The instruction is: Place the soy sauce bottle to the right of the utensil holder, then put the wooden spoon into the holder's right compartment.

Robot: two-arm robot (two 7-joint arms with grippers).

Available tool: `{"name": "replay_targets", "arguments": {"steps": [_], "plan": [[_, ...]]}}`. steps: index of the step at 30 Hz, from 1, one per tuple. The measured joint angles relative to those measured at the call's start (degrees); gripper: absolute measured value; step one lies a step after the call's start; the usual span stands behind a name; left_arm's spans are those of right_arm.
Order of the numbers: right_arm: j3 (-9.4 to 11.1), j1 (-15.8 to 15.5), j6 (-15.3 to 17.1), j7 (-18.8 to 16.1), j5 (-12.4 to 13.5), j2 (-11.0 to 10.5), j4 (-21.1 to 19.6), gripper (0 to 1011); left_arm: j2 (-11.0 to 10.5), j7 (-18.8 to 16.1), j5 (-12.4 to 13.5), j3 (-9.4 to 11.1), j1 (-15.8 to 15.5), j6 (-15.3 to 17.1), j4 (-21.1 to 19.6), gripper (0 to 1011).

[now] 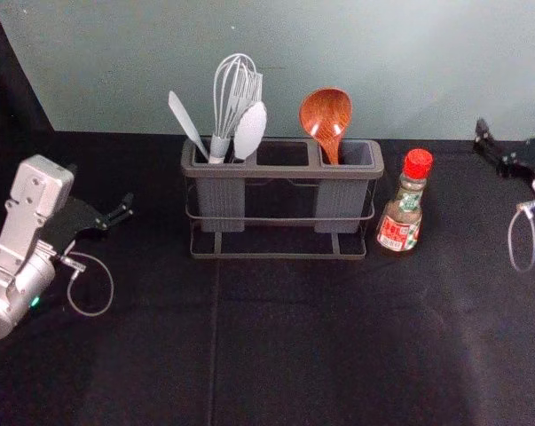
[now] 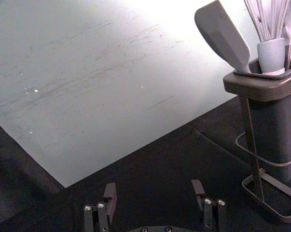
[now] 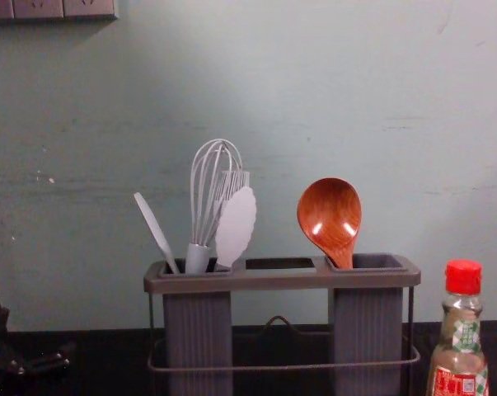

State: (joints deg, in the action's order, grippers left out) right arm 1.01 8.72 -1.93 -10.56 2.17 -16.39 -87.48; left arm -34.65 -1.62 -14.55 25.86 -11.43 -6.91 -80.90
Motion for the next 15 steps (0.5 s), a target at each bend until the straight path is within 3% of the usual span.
{"name": "replay_targets", "arguments": {"steps": [5, 15], "plan": [[-0.1, -1.0, 1.9, 0.2, -0.4, 0.1, 1.1, 1002, 0.0, 0.0, 0.0, 0.0, 0.0, 0.0, 0.0, 1011], [0.0, -1.8, 2.5, 0.4, -0.7, 0.6, 3.3, 1003, 0.0, 0.0, 0.0, 0.0, 0.0, 0.0, 0.0, 1011]]}}
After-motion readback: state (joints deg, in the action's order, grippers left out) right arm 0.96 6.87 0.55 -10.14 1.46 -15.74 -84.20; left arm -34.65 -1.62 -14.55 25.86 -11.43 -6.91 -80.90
